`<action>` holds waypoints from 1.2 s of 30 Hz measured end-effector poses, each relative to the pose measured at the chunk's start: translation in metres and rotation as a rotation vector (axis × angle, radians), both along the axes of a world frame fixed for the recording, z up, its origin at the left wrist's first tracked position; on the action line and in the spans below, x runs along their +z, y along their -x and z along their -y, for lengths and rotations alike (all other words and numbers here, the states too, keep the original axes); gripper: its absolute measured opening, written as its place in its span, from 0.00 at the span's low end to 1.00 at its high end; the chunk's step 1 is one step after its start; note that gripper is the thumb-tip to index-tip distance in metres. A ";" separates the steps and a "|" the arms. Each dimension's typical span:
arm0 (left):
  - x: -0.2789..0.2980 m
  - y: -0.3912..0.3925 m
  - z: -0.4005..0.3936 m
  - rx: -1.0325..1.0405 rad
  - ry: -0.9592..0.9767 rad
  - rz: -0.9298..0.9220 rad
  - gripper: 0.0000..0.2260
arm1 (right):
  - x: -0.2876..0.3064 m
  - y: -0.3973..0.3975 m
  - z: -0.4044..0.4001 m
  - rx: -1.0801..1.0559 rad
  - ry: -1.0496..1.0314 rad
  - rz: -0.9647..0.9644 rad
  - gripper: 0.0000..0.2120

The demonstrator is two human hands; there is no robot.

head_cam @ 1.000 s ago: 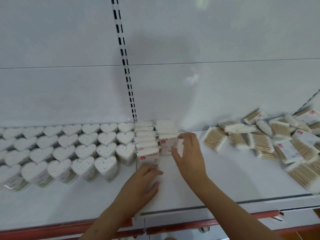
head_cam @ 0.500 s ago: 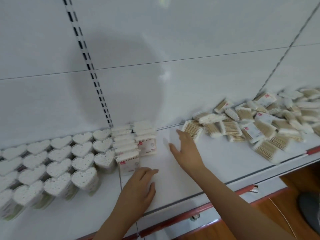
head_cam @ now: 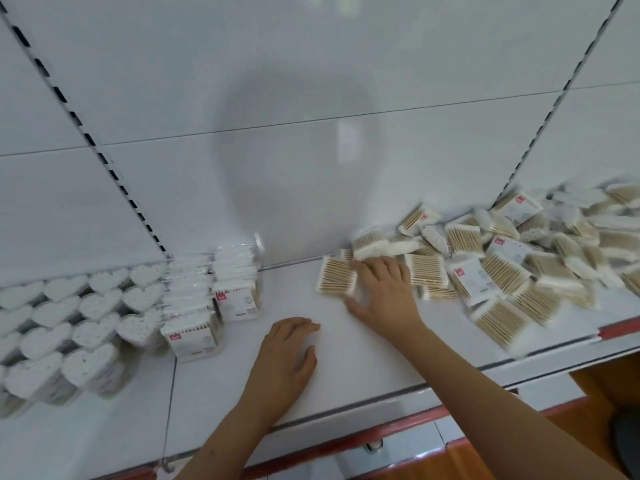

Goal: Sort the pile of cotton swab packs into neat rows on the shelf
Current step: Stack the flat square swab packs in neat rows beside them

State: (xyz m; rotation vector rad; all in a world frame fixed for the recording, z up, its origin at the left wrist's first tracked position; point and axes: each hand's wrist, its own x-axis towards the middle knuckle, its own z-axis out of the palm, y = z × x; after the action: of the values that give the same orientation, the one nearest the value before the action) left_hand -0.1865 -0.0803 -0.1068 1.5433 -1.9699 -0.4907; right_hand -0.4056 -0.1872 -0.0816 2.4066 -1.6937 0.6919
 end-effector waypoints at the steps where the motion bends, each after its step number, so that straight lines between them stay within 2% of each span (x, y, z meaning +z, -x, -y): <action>1: 0.002 0.008 0.004 0.023 0.004 -0.019 0.18 | -0.004 0.001 0.000 0.023 -0.004 0.015 0.29; 4: 0.008 0.032 0.013 0.132 0.017 -0.084 0.24 | -0.009 0.007 -0.001 0.100 -0.004 0.048 0.27; 6: 0.010 0.042 0.019 0.167 0.058 -0.035 0.32 | -0.011 0.012 -0.002 0.181 0.026 0.039 0.24; 8: 0.007 0.046 0.023 0.125 0.117 0.052 0.36 | -0.014 0.017 -0.007 0.317 0.080 0.080 0.21; 12: -0.003 0.041 0.026 0.105 0.162 0.081 0.22 | -0.013 0.024 -0.017 0.497 0.076 0.240 0.21; 14: -0.005 0.041 0.022 0.155 0.187 0.091 0.18 | -0.007 0.031 -0.017 0.424 0.097 0.400 0.19; 16: -0.001 0.043 0.021 0.219 0.224 0.088 0.15 | 0.002 0.037 -0.007 0.259 0.167 0.497 0.17; 18: 0.007 0.047 0.019 0.282 0.194 0.028 0.12 | 0.004 0.042 0.012 0.195 0.115 0.399 0.26; 20: 0.013 0.049 0.014 0.336 0.136 -0.056 0.09 | 0.001 0.046 0.032 0.310 -0.067 0.186 0.35; 22: 0.016 0.050 0.011 0.393 0.105 -0.123 0.12 | -0.002 0.048 0.043 0.369 -0.170 0.048 0.34; 23: 0.017 0.051 0.009 0.421 0.099 -0.127 0.16 | 0.000 0.047 0.047 0.350 -0.168 0.045 0.31; 26: 0.019 0.055 0.007 0.491 0.049 -0.112 0.20 | 0.014 0.041 0.049 0.310 -0.059 0.166 0.22; 28: 0.020 0.055 0.006 0.505 0.038 -0.137 0.19 | 0.020 0.038 0.048 0.360 0.046 0.247 0.17; 30: 0.021 0.054 0.006 0.507 0.047 -0.203 0.17 | 0.029 0.037 0.038 0.396 0.046 0.376 0.12; 33: 0.025 0.053 0.007 0.529 0.032 -0.370 0.15 | 0.040 0.033 0.016 0.359 -0.113 0.678 0.06; 36: 0.026 0.050 0.010 0.539 0.020 -0.573 0.12 | 0.035 0.015 0.001 0.406 -0.464 0.851 0.05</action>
State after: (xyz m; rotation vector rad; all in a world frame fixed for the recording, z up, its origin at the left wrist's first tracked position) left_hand -0.2364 -0.0902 -0.0806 1.6104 -1.0764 -0.5920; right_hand -0.4209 -0.1883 -0.0469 3.0859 -1.7423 1.7591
